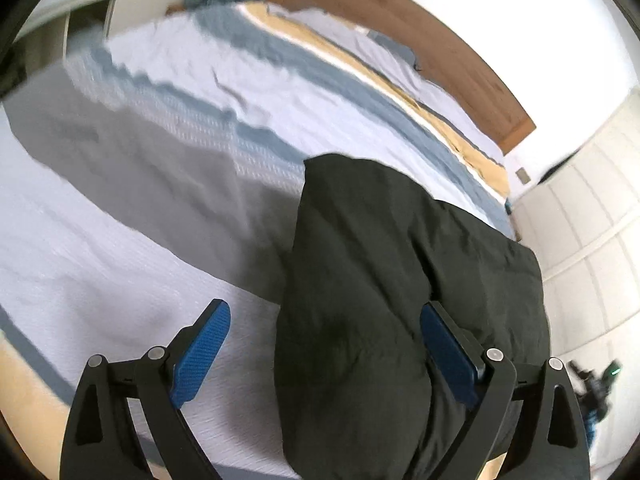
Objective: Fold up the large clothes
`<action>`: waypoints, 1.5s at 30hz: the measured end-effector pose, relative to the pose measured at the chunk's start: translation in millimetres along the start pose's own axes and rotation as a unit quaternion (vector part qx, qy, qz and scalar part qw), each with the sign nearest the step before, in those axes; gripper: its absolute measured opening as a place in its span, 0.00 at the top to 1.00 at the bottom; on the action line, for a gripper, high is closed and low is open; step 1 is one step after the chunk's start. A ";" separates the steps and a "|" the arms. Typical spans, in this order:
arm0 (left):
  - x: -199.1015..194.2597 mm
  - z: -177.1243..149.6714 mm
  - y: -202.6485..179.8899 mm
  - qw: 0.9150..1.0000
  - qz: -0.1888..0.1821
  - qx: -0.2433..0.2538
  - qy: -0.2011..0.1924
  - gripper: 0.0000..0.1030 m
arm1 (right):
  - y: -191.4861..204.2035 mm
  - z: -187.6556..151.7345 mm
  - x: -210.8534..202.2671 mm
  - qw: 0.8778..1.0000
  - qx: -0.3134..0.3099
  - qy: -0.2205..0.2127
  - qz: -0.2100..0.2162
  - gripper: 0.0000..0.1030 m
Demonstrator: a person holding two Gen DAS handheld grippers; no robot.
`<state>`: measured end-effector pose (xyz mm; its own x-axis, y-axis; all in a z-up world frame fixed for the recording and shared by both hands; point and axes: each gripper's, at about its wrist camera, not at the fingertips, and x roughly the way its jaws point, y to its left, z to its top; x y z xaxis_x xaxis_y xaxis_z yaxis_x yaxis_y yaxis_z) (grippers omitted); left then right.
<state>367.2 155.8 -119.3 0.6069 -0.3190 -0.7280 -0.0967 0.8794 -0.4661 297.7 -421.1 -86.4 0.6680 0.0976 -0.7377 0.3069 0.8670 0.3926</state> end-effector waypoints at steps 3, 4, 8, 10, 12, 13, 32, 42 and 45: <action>-26.4 -44.7 26.8 0.999 0.018 0.041 -0.007 0.08 | 42.1 -11.7 -18.6 0.999 -0.047 -0.008 -0.016 0.22; -28.3 -49.8 18.7 0.998 0.021 0.052 -0.007 0.08 | 58.2 -24.1 -16.4 0.998 -0.062 -0.007 -0.018 0.22; -16.4 -81.3 -17.4 0.995 0.016 0.097 -0.002 0.08 | 111.3 -67.7 -3.9 0.992 -0.129 0.013 -0.001 0.21; -3.2 -92.5 -31.8 0.995 0.005 0.102 0.005 0.08 | 143.9 -100.9 12.1 0.986 -0.165 0.021 0.010 0.21; 7.4 -102.1 -48.7 0.994 -0.006 0.109 0.015 0.08 | 165.5 -122.9 21.9 0.981 -0.190 0.025 0.022 0.21; 14.6 -105.1 -57.5 0.993 -0.008 0.115 0.021 0.08 | 180.1 -132.0 32.7 0.979 -0.198 0.032 0.030 0.21; 134.2 -17.2 -127.9 0.979 0.083 0.183 0.022 0.00 | 224.7 -59.3 159.6 0.964 -0.261 0.048 -0.035 0.10; 137.0 -16.3 -118.5 0.977 0.104 0.188 0.020 0.00 | 163.8 -14.9 170.3 0.977 -0.202 0.043 -0.056 0.10; 134.9 -15.5 -116.6 0.977 0.104 0.186 0.020 0.00 | 144.1 -4.0 170.2 0.979 -0.185 0.040 -0.073 0.10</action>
<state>448.1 4.7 -171.0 0.5725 -0.1263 -0.8101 0.0828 0.9919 -0.0962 452.9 -277.6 -157.7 0.5758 -0.0164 -0.8174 0.1186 0.9909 0.0637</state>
